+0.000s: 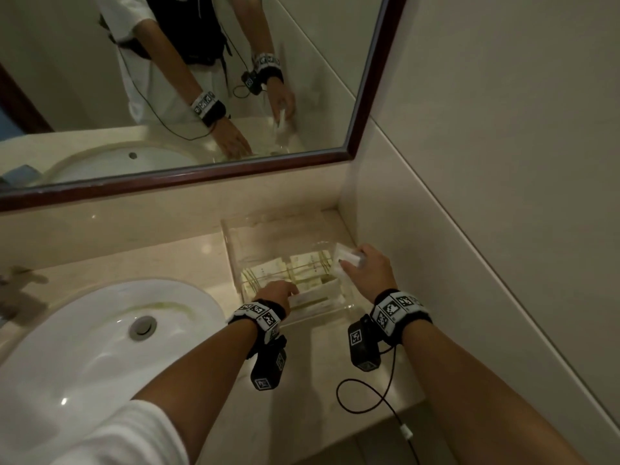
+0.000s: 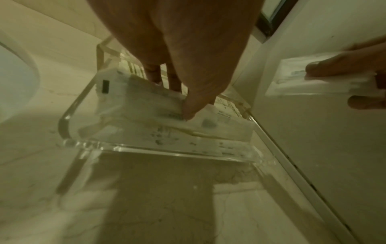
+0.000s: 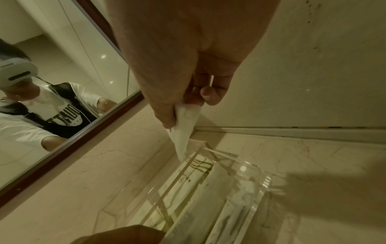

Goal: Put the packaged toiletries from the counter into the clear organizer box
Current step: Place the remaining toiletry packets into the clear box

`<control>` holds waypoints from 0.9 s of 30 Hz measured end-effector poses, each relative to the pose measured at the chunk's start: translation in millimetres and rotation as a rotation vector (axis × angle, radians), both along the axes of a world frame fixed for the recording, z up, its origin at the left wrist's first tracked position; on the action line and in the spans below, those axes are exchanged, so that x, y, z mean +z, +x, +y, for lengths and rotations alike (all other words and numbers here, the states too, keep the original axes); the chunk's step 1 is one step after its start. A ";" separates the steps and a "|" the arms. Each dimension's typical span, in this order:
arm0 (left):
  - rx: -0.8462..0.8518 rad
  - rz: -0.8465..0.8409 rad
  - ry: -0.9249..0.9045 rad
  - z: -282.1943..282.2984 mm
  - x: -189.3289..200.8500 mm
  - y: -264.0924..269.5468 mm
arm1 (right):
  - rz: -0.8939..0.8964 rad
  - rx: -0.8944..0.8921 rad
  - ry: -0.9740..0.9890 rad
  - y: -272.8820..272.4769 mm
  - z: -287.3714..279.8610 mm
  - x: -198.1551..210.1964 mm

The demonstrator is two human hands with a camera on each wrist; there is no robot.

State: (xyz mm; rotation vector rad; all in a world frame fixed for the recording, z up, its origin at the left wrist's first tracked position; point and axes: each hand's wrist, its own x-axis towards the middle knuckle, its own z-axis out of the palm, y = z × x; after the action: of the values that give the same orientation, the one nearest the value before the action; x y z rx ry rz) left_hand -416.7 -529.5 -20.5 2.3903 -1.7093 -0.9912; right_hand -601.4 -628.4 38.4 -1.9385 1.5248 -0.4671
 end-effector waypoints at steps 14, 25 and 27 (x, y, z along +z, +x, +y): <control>0.055 0.069 -0.135 1.4 -9.8 2.0 | -0.001 0.019 0.025 9.3 -5.1 -7.9; 0.095 0.112 -0.063 5.7 -12.4 -10.0 | -0.018 0.014 0.043 3.6 -2.0 -14.1; 0.088 0.134 -0.065 5.6 -11.2 -11.8 | -0.021 0.031 0.064 3.6 -1.3 -15.4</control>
State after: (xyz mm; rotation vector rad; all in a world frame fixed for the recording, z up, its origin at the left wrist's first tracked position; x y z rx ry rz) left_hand -428.5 -523.9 -31.7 2.2814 -1.5528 -1.0407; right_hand -597.8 -629.8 23.0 -1.8993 1.4770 -0.4193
